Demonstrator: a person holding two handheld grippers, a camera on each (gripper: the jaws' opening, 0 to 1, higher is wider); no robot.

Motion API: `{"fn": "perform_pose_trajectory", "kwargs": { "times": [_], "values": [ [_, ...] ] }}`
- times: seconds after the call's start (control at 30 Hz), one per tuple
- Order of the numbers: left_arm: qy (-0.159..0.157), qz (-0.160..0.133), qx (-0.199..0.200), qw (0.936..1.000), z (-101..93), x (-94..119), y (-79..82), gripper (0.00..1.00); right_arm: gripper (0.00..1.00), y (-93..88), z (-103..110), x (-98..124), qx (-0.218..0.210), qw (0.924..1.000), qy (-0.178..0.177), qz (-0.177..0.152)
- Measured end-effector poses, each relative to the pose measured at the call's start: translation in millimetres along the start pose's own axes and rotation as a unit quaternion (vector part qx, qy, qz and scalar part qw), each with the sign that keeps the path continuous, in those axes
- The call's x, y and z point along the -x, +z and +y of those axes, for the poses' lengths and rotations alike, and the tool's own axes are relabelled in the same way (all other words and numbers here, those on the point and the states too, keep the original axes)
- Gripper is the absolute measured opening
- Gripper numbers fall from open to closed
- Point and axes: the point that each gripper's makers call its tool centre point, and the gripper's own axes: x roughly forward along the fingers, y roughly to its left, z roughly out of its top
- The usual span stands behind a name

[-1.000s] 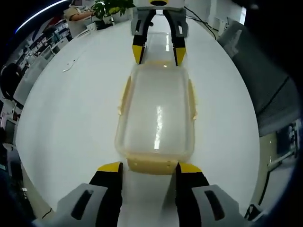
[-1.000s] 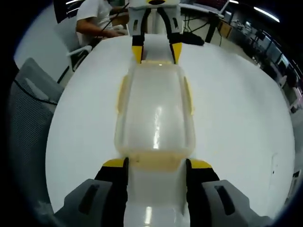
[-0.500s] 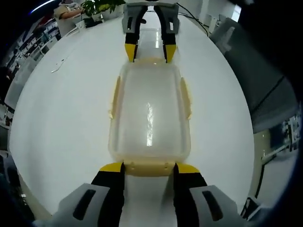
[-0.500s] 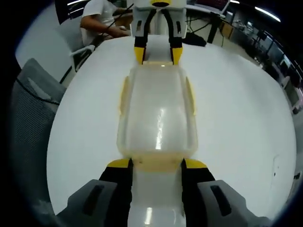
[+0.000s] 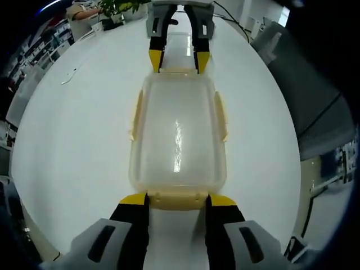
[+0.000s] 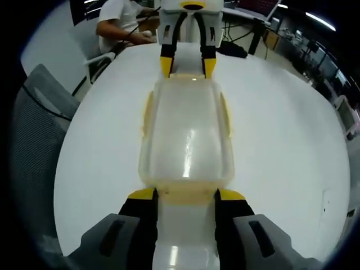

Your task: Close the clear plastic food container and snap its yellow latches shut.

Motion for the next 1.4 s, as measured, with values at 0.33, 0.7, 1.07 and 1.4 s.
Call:
{"fn": "perform_pose_trajectory", "kwargs": {
  "times": [0.33, 0.7, 1.07, 1.4],
  "values": [
    [0.0, -0.001, -0.004, 1.0, -2.7, 6, 3.3, 0.33, 0.36, 1.6, 4, 6, 0.003, 1.0, 0.0, 0.0],
    [0.002, 0.0, -0.007, 1.0, -4.5, 23, 13.7, 0.33, 0.36, 6.4, 7, 24, 0.006, 1.0, -0.003, -0.005],
    [0.003, -0.001, -0.01, 0.9999, -10.5, 39, 27.7, 0.33, 0.36, 9.0, 13, 46, 0.013, 0.9999, -0.009, -0.004],
    [0.004, -0.003, -0.017, 0.9998, -11.9, 57, 47.9, 0.33, 0.36, 7.6, 16, 71, 0.008, 0.9999, -0.009, -0.005]
  ]
}}
